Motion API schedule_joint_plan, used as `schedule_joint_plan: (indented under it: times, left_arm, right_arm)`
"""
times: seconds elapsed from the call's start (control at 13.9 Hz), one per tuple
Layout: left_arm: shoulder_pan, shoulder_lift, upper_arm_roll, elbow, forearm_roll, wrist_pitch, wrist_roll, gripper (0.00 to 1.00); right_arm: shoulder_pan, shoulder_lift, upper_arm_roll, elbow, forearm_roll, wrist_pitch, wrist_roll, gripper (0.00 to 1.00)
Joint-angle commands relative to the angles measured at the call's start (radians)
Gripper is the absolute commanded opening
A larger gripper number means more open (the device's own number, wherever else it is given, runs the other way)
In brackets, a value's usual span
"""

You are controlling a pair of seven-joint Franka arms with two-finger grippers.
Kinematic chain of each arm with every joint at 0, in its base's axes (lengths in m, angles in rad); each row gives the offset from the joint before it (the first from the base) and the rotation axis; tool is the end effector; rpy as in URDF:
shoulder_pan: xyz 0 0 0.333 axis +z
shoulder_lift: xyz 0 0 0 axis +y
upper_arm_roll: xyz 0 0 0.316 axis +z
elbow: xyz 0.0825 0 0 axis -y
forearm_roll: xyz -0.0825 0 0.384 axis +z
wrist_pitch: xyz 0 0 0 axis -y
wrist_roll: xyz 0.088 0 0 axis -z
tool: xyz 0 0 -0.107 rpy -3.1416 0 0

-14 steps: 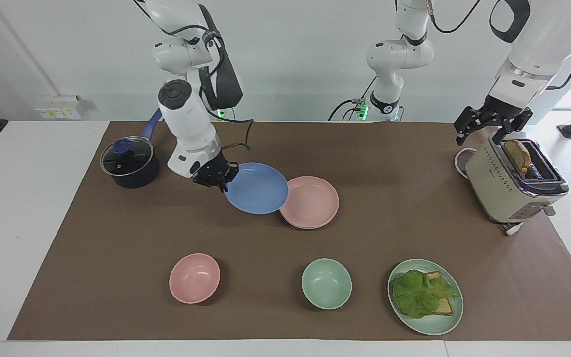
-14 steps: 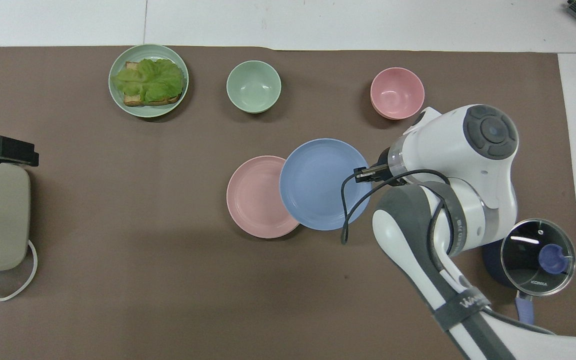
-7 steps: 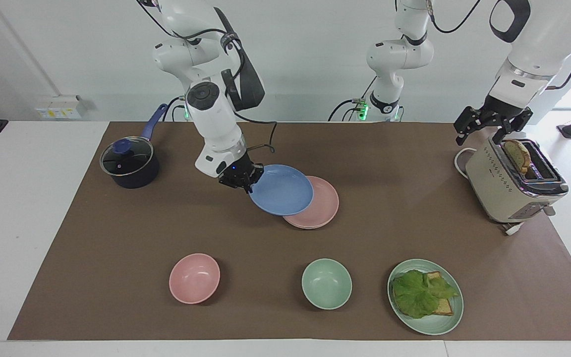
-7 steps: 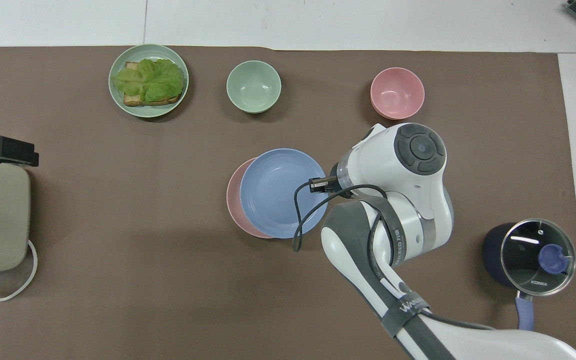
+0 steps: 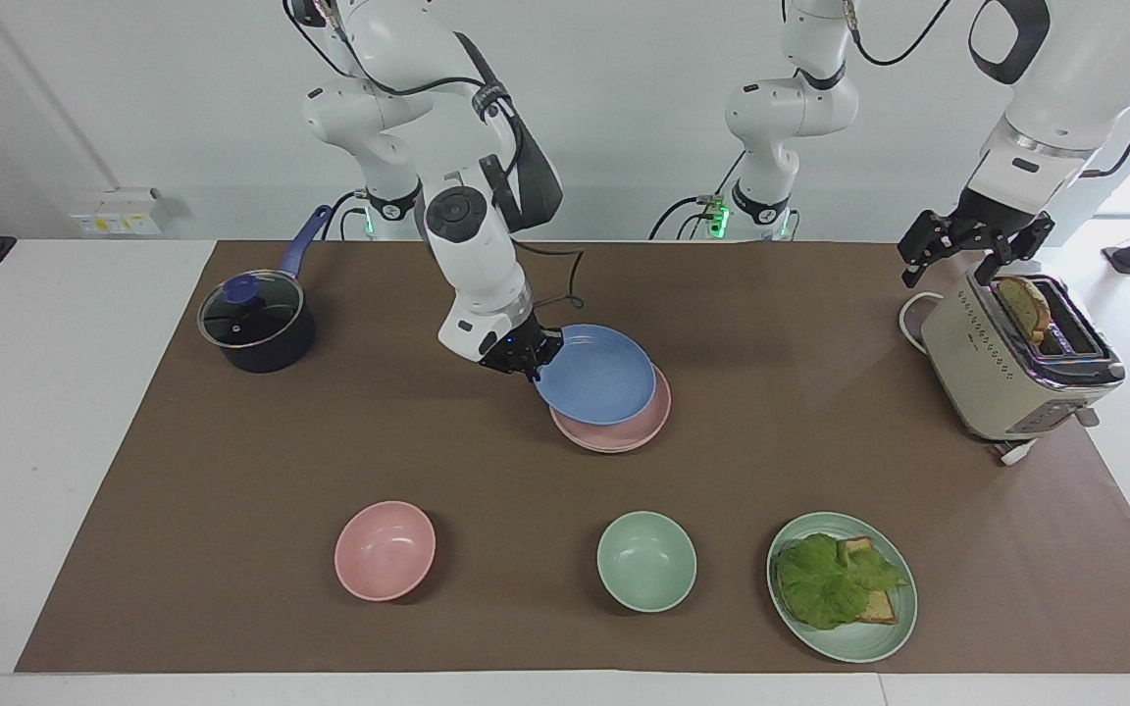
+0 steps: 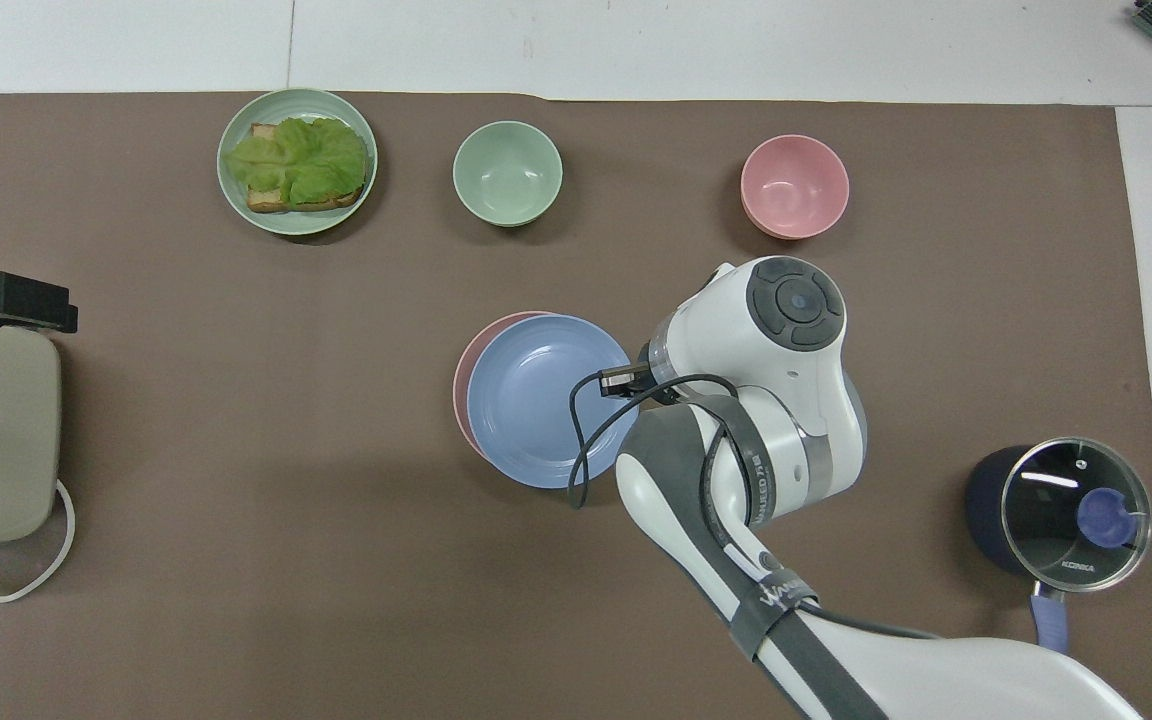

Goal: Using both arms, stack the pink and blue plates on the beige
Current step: 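Carry the blue plate with the right gripper onto the pink plate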

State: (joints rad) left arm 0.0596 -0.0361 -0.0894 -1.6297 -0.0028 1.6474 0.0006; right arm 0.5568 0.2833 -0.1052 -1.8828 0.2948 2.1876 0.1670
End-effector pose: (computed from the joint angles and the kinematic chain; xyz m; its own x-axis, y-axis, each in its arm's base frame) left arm 0.5502 -0.0176 0.6233 0.9981 -0.0303 0.0536 -0.0303 -0.9995 -0.0004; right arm 0.5542 0.2844 0.3631 0.9919 0.1235 -0.0282 0.1148 -0.9707 -0.2109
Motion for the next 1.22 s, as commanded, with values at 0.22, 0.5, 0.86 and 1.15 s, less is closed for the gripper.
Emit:
schedule_joint_plan:
  times: [0.22,0.5,0.86,1.15]
  left_arm:
    - [0.008,-0.005,-0.006,-0.001,0.01,-0.015,0.005,1.0]
    - [0.009,-0.005,-0.006,-0.001,0.01,-0.015,0.005,1.0]
    - [0.008,-0.005,-0.004,-0.001,0.01,-0.015,0.005,1.0]
    - [0.009,-0.005,-0.006,-0.002,0.01,-0.015,0.005,1.0]
  right_arm:
    - [0.002,0.024,0.005,0.011,0.078,0.044,-0.021,0.0]
    - [0.002,0.03,0.009,-0.012,0.08,0.069,-0.075,0.0]
    - [0.002,0.046,0.009,-0.019,0.08,0.092,-0.105,0.0]
    - [0.002,0.056,0.009,-0.021,0.08,0.116,-0.112,0.0]
